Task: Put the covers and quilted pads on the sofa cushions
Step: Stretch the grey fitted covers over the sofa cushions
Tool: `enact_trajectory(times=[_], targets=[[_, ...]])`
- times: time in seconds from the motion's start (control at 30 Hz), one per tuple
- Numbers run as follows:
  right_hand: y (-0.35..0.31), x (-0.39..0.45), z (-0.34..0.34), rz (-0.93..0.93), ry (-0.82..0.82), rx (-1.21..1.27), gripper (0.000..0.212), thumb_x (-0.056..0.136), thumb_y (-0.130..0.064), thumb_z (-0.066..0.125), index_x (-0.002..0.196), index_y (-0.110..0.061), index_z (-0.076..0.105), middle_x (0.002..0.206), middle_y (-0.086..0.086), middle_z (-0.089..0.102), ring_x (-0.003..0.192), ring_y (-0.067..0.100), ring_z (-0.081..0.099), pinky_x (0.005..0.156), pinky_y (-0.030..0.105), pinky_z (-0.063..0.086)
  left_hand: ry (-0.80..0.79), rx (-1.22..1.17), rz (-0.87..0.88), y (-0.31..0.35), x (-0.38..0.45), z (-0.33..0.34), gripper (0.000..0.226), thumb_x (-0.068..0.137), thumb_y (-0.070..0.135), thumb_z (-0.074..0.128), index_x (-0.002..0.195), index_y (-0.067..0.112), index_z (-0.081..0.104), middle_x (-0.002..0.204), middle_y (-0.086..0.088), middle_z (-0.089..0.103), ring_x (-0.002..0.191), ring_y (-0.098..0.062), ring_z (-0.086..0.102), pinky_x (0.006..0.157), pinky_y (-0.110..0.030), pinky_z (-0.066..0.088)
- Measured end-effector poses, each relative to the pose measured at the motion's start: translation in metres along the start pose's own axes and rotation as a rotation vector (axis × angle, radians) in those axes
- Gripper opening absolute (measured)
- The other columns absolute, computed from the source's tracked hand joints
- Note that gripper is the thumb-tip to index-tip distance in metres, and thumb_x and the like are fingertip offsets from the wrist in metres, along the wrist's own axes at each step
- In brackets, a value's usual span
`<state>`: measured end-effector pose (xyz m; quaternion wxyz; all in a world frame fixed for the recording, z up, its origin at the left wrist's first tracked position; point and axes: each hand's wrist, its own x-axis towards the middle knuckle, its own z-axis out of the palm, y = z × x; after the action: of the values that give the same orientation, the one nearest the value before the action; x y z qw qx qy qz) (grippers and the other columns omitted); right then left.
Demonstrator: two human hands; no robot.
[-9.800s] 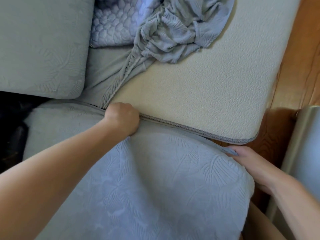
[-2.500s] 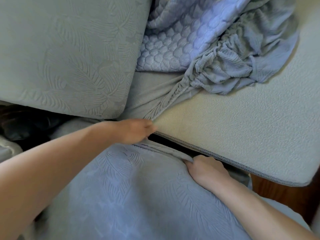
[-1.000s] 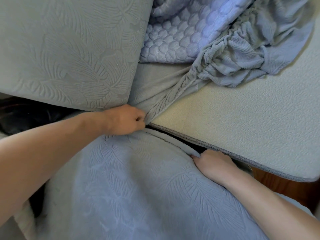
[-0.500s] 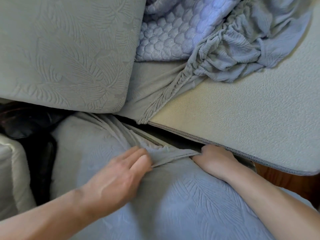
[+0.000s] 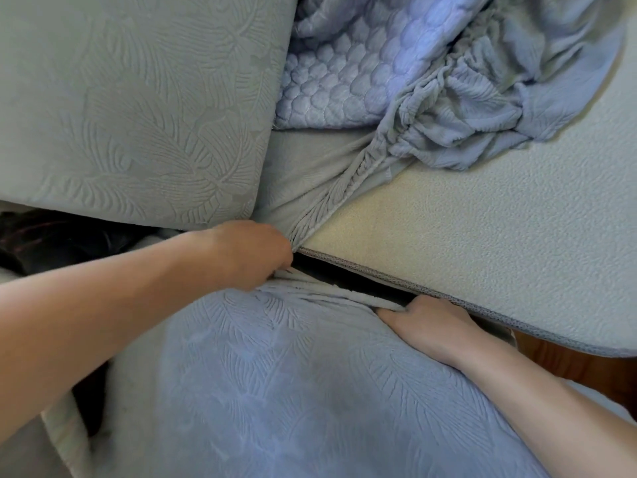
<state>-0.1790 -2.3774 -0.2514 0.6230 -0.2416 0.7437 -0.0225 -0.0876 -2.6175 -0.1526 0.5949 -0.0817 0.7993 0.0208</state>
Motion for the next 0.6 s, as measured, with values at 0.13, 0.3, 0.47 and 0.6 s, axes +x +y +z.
enact_trajectory(times=[0.13, 0.3, 0.47, 0.6], targets=[[0.000, 0.000, 0.001, 0.007, 0.019, 0.002, 0.075, 0.081, -0.083, 0.039, 0.114, -0.022, 0.067, 0.116, 0.005, 0.067, 0.102, 0.026, 0.062, 0.073, 0.029, 0.046, 0.232, -0.015, -0.129, 0.010, 0.022, 0.018, 0.018, 0.089, 0.006, 0.052, 0.094, 0.020, 0.063, 0.101, -0.004, 0.062, 0.092, -0.026, 0.063, 0.075, -0.035, 0.051], [0.000, 0.003, 0.003, 0.014, 0.033, -0.007, 0.083, 0.077, -0.087, 0.036, 0.117, -0.020, 0.066, 0.116, 0.006, 0.068, 0.097, 0.026, 0.062, 0.070, 0.030, 0.044, 0.401, -0.196, -0.409, 0.027, 0.048, 0.032, 0.018, 0.088, 0.013, 0.054, 0.100, 0.014, 0.068, 0.101, -0.012, 0.068, 0.094, -0.035, 0.065, 0.072, -0.036, 0.047], [0.002, 0.005, 0.005, 0.021, 0.021, 0.014, 0.081, 0.073, -0.089, 0.036, 0.106, -0.023, 0.067, 0.101, -0.001, 0.067, 0.088, 0.021, 0.062, 0.063, 0.028, 0.043, 0.546, -0.102, -0.336, 0.027, 0.040, 0.043, 0.017, 0.091, 0.018, 0.051, 0.100, 0.016, 0.065, 0.094, -0.010, 0.069, 0.085, -0.033, 0.065, 0.065, -0.032, 0.034], [0.002, 0.004, 0.006, 0.021, 0.026, 0.016, 0.077, 0.076, -0.088, 0.037, 0.107, -0.023, 0.067, 0.098, -0.003, 0.066, 0.087, 0.019, 0.062, 0.064, 0.027, 0.043, 0.620, -0.052, -0.235, 0.009, 0.030, 0.054, 0.014, 0.095, 0.016, 0.046, 0.101, 0.016, 0.058, 0.088, -0.012, 0.068, 0.076, -0.036, 0.063, 0.062, -0.035, 0.035]])
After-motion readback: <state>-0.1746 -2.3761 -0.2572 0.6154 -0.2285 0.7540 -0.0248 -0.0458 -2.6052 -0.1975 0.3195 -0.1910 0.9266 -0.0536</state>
